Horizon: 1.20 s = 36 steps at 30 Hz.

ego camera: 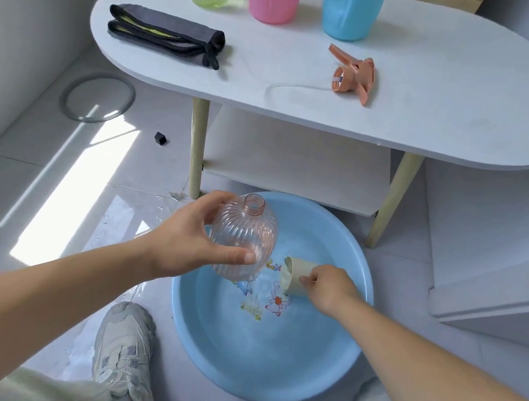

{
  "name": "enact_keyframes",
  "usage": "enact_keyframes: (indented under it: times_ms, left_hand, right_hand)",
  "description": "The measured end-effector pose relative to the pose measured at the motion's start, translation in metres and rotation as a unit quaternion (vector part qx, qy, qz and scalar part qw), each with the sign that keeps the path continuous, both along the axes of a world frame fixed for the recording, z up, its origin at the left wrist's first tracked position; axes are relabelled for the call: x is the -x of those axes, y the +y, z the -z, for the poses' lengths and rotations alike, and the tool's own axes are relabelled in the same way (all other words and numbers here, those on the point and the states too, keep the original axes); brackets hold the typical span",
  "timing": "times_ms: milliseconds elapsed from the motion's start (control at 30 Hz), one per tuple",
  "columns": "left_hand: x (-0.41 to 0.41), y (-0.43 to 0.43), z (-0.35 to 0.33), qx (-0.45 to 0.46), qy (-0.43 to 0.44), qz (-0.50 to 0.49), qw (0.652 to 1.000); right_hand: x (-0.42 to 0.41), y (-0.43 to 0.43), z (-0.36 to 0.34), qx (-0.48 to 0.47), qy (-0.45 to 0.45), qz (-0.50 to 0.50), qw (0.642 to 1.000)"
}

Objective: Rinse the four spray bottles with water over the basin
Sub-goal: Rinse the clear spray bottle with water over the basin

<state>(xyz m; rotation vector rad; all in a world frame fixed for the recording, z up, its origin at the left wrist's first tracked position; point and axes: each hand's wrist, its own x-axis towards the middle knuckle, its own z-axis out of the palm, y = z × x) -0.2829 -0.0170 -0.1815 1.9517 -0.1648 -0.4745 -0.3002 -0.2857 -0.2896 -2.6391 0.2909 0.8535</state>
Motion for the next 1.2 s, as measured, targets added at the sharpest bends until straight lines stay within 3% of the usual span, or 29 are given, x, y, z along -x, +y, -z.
enact_keyframes:
  times_ms: [267, 400, 667, 1033, 1200]
  left_hand:
    - [0.002, -0.003, 0.001, 0.016, 0.010, 0.000, 1.000]
    - [0.001, -0.003, -0.002, 0.018, 0.008, -0.008, 1.000]
    - [0.000, -0.002, -0.011, 0.033, -0.001, -0.014, 0.999]
    - [-0.005, 0.000, -0.046, 0.069, -0.017, -0.005, 0.997]
    - [-0.003, -0.001, -0.067, 0.092, -0.038, -0.008, 0.995]
  right_hand:
    - [-0.001, 0.001, 0.006, -0.008, 0.002, 0.028, 1.000]
    - [-0.001, -0.004, 0.009, -0.076, 0.000, 0.107, 0.991]
    - [0.002, -0.018, -0.017, -0.261, -0.024, 0.242, 0.934]
    - [0.015, -0.036, -0.126, -0.380, -0.125, 0.230, 0.887]
    - [0.028, -0.046, -0.176, -0.453, -0.180, 0.249, 0.837]
